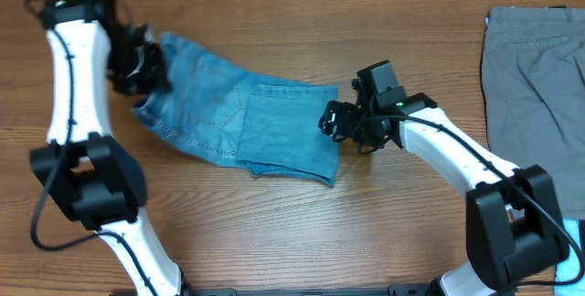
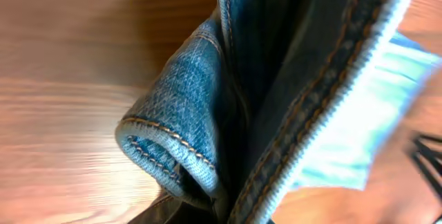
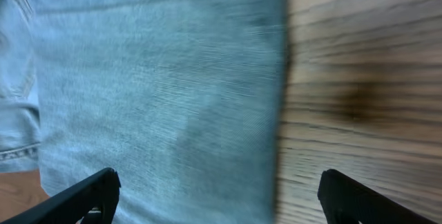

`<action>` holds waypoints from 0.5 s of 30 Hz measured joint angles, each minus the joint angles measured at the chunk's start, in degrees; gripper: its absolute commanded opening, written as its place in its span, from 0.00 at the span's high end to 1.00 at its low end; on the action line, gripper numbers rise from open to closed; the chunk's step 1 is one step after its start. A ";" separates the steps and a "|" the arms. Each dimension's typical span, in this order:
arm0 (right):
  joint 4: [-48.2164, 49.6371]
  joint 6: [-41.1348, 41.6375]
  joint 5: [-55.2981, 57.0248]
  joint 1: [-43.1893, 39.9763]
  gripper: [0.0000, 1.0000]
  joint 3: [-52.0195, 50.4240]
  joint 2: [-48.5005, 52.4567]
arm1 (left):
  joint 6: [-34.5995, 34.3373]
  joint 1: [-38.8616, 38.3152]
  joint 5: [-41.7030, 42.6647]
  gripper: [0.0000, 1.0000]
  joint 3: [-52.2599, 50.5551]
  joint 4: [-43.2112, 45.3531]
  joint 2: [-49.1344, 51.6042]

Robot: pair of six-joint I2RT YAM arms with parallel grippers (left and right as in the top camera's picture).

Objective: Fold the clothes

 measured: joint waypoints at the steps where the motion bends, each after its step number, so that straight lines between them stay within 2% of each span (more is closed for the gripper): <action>1: 0.28 0.42 -0.13 0.24 0.04 0.00 0.57 | -0.02 -2.32 0.39 0.96 0.28 -0.04 -1.57; 6: 0.96 2.34 -0.79 0.52 0.04 -0.15 4.04 | -1.20 -11.56 1.51 0.96 0.81 -0.02 -3.52; 9: 0.94 2.75 -0.87 0.52 0.04 -0.17 5.09 | -2.84 -15.34 1.51 0.88 0.81 0.02 -3.41; 13: 1.36 3.17 -1.11 0.52 0.04 -0.15 5.11 | -5.03 -19.91 1.57 0.83 0.81 1.73 -3.41; 15: 1.49 3.28 -1.22 0.52 0.04 -0.17 5.11 | -6.03 -22.10 1.73 0.78 0.81 3.15 -3.41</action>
